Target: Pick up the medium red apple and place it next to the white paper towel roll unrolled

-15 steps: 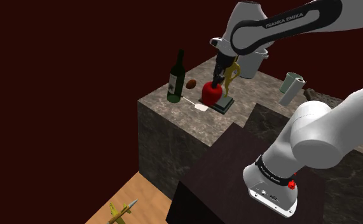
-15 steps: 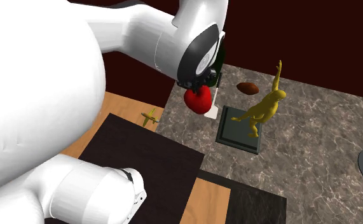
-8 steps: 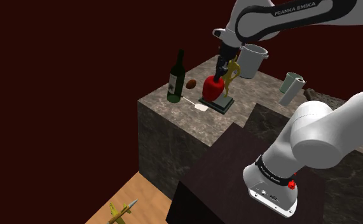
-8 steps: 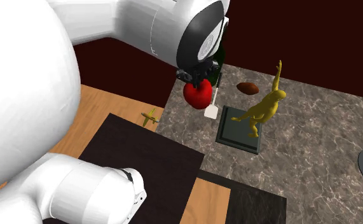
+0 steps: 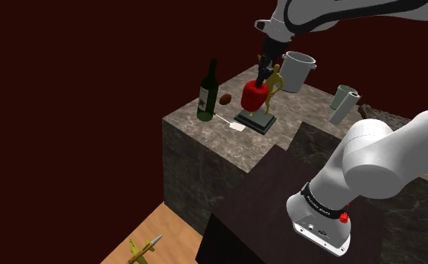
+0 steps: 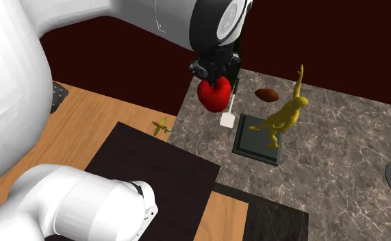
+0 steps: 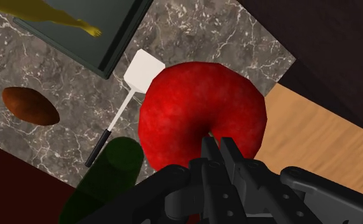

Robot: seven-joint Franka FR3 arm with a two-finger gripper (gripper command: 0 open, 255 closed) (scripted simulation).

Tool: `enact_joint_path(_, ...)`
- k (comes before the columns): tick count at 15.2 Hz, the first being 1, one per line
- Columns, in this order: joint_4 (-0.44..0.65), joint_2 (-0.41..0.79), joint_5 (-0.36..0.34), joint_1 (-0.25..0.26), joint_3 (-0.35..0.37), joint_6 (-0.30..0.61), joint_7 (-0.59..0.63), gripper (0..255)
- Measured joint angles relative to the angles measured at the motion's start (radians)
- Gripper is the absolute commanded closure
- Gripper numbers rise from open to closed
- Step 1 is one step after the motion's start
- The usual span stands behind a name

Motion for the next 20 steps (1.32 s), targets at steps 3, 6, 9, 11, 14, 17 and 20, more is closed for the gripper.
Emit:
enact_joint_path(3, 0.033, -0.006, 0.005, 0.002, 0.007, -0.039, 0.0, 255)
enact_joint_path(6, 0.067, -0.016, 0.008, 0.003, 0.014, -0.084, 0.0, 255)
enact_joint_path(9, 0.104, -0.018, 0.012, 0.004, 0.018, -0.122, -0.003, 255)
enact_joint_path(11, 0.131, -0.019, 0.016, 0.007, 0.024, -0.15, -0.002, 255)
enact_joint_path(14, 0.166, -0.022, 0.019, 0.008, 0.029, -0.187, -0.003, 255)
enact_joint_path(17, 0.212, -0.019, 0.024, 0.011, 0.035, -0.231, -0.004, 255)
enact_joint_path(20, 0.227, -0.033, 0.016, 0.002, 0.022, -0.257, -0.026, 255)
